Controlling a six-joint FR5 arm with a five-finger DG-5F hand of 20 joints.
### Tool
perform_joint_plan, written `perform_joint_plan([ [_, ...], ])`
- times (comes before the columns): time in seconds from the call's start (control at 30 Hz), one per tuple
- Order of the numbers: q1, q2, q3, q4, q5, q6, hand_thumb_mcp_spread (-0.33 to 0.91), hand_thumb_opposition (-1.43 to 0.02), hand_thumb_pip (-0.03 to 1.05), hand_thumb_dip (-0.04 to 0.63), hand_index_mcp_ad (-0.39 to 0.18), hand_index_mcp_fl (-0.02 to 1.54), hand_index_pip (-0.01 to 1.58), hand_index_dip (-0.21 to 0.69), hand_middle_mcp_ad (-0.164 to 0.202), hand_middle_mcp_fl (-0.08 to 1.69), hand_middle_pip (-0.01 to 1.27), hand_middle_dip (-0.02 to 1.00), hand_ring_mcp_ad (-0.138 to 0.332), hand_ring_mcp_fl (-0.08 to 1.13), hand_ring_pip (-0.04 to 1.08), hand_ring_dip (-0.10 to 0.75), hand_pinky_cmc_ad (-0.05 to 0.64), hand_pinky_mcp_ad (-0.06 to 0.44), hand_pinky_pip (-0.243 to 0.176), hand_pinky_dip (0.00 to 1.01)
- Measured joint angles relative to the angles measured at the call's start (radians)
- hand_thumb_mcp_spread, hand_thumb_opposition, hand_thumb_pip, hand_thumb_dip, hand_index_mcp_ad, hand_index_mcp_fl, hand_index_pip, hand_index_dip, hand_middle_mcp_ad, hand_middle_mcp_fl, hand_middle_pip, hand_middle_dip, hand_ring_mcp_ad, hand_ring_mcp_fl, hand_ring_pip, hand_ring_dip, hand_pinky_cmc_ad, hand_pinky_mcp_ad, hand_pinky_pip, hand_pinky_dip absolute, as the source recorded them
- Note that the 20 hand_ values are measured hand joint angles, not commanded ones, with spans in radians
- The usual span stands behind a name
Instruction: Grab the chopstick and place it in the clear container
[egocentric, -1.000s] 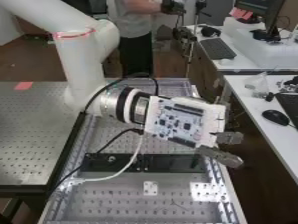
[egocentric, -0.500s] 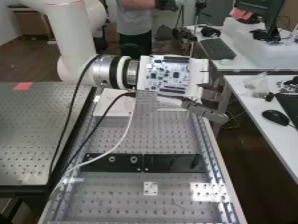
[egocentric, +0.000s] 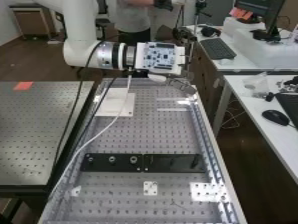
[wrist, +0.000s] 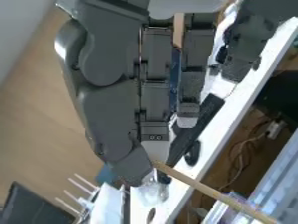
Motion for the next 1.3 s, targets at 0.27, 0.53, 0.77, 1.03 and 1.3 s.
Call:
perform_joint_plan([
  [0.27, 0.056, -0.028, 0.068, -0.104, 0.034, 0.033, 0.82, -1.06, 0.38, 0.314, -0.065, 1.26, 0.24, 0.600, -0.077, 1.28, 0.21, 0.80, 0.065, 0.69, 0.11, 0.506, 0.391, 0.339, 0.049, 0.15],
  [0.53, 0.066, -0.093, 0.172, -0.241, 0.034, 0.081, 0.82, -1.06, 0.38, 0.314, -0.063, 1.27, 0.24, 0.606, -0.077, 1.28, 0.20, 0.80, 0.066, 0.69, 0.11, 0.506, 0.387, 0.342, 0.051, 0.15],
  [0.77, 0.065, -0.181, 0.335, -0.441, 0.028, 0.119, 0.82, -1.06, 0.38, 0.314, -0.063, 1.27, 0.23, 0.613, -0.077, 1.28, 0.19, 0.80, 0.068, 0.71, 0.11, 0.506, 0.387, 0.347, 0.051, 0.15],
  [1.03, 0.059, -0.259, 0.507, -0.619, 0.009, 0.130, 0.82, -1.06, 0.38, 0.314, -0.065, 1.28, 0.20, 0.661, -0.068, 1.28, 0.20, 0.79, 0.072, 0.77, 0.11, 0.506, 0.387, 0.344, 0.049, 0.15],
  [1.3, 0.058, -0.286, 0.540, -0.679, 0.013, 0.166, 0.82, -1.06, 0.38, 0.328, -0.063, 1.28, 0.19, 0.681, -0.066, 1.28, 0.20, 0.78, 0.070, 0.78, 0.11, 0.506, 0.391, 0.346, 0.049, 0.15],
])
